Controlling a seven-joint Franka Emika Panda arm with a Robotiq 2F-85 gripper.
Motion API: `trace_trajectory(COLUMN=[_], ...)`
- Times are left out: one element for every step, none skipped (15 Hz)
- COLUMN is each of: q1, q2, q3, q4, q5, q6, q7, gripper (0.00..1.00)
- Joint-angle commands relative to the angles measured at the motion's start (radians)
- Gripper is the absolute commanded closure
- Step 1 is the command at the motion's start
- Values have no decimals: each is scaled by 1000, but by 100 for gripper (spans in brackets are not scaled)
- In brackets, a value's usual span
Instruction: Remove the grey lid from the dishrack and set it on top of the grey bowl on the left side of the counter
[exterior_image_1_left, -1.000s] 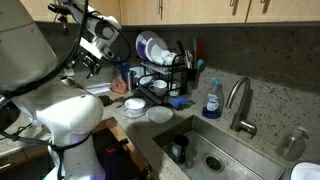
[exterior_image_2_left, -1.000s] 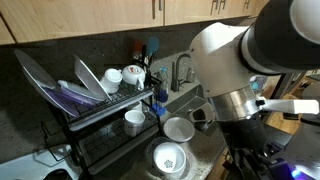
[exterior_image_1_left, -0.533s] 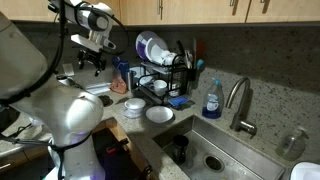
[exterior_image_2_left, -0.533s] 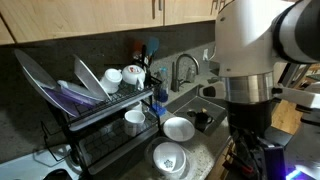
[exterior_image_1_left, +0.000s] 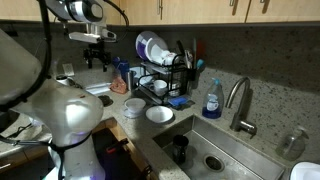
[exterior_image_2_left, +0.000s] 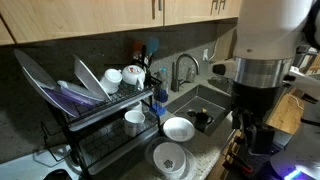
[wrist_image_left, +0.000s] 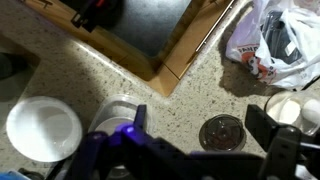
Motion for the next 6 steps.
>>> trace_trajectory(q1=[-23, -3, -3, -2, -2, -2], q2=[-42, -13, -15, -15, -14, -13], q3=[29, 4, 5, 5, 5, 5], q4=[-10, 3, 3, 3, 3, 3], q5=[-67, -41, -44, -44, -44, -44], q6=[11, -3, -3, -3, -3, -3], q7=[94, 49, 52, 51, 51, 51], gripper=[0, 0, 0, 0, 0, 0])
